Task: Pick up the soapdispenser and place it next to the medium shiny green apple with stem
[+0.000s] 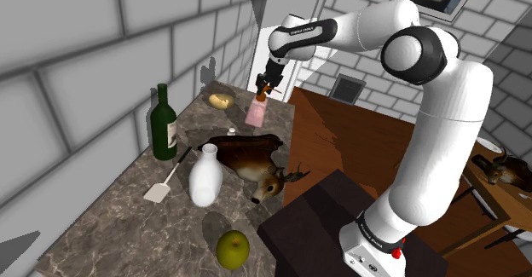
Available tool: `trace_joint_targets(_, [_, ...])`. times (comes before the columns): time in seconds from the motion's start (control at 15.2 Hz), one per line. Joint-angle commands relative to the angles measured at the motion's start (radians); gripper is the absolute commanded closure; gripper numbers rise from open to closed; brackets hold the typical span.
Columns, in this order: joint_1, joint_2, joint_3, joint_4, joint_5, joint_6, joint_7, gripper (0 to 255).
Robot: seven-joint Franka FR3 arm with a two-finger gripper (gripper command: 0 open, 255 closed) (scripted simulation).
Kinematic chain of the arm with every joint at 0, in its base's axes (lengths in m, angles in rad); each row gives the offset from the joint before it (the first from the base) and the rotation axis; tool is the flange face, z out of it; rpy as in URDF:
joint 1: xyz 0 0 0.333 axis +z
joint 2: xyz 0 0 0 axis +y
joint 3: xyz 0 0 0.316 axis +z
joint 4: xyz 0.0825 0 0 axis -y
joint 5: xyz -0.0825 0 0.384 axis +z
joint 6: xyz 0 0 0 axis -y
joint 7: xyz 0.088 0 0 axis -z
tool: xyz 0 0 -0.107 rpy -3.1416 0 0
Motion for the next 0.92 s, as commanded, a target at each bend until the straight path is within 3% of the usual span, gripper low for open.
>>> trace_joint_targets(0.0, [0.001, -0.01, -0.001, 0.013, -0.003, -0.023, 0.005, 255])
trace_joint_targets(0.86, [0.002, -0.063, -0.006, 0.114, -0.018, -0.176, 0.024, 255])
